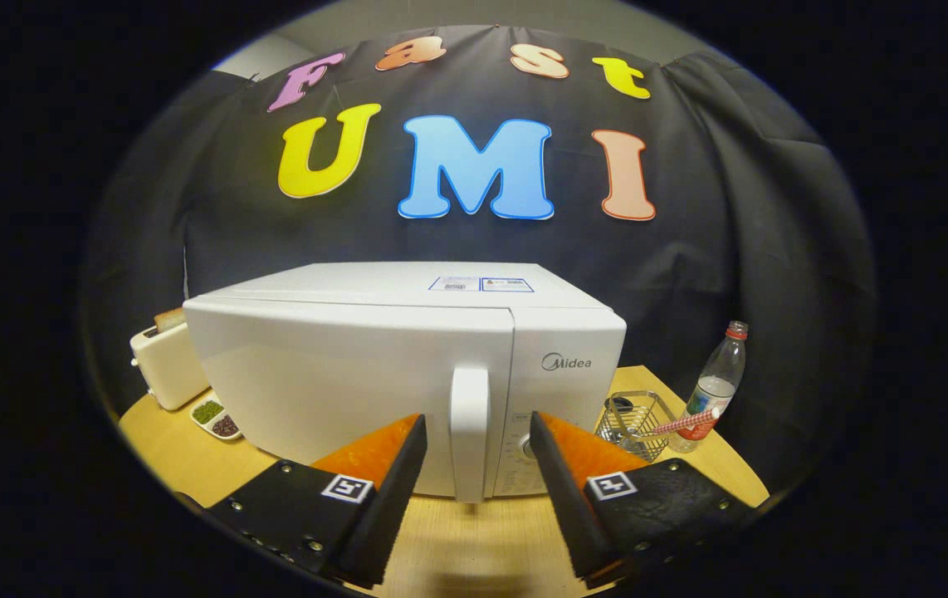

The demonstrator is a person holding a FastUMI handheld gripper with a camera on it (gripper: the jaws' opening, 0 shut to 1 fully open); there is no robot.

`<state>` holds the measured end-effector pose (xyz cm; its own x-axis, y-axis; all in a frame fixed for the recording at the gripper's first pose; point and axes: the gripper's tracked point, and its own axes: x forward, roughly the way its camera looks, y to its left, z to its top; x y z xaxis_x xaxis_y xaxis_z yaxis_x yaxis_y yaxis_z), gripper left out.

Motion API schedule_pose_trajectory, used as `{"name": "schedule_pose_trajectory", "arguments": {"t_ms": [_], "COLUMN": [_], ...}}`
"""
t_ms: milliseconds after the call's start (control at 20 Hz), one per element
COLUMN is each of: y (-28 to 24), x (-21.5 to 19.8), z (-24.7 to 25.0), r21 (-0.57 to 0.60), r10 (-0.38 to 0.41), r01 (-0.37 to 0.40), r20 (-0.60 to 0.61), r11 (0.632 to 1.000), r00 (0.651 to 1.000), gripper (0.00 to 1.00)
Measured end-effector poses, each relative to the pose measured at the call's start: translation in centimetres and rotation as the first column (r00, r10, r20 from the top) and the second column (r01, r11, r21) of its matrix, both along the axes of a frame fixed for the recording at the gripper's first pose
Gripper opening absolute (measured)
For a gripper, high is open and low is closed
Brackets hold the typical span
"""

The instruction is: Open the microwave, put the food inside, and close the microwave door.

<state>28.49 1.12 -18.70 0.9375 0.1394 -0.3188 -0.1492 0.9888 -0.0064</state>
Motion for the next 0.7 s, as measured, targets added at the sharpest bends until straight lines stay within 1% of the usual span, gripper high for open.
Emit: {"name": "schedule_pose_trajectory", "arguments": {"t_ms": [100, 150, 200, 250, 300, 350, 400, 500, 600, 650, 700], "y": [-0.1, 0.1, 0.7, 0.8, 1.0, 1.1, 1.1, 1.1, 1.2, 1.3, 1.3], "x": [0.5, 0.7, 1.0, 0.9, 1.2, 1.2, 1.3, 1.1, 1.1, 1.0, 0.8], "z": [-0.3, -0.2, -0.5, -0.3, -0.4, -0.8, -0.6, -0.7, -0.6, -0.7, -0.8], "r21": [-0.033, -0.041, -0.037, -0.049, -0.064, -0.066, -0.062, -0.041, -0.025, -0.018, -0.020], "r10": [0.000, 0.013, 0.028, 0.031, 0.041, 0.046, 0.036, 0.041, 0.040, 0.044, 0.046], "r01": [0.000, -0.012, -0.027, -0.030, -0.041, -0.046, -0.036, -0.041, -0.041, -0.044, -0.047], "r20": [0.005, 0.008, 0.009, 0.013, 0.011, 0.001, 0.002, -0.011, -0.025, -0.034, -0.049], "r11": [0.999, 0.999, 0.999, 0.998, 0.997, 0.997, 0.997, 0.998, 0.999, 0.999, 0.999], "r00": [1.000, 1.000, 1.000, 0.999, 0.999, 0.999, 0.999, 0.999, 0.999, 0.998, 0.998], "gripper": [0.67, 0.65, 0.60, 0.50, 0.43, 0.43, 0.27, 0.27, 0.18, 0.11, 0.11]}}
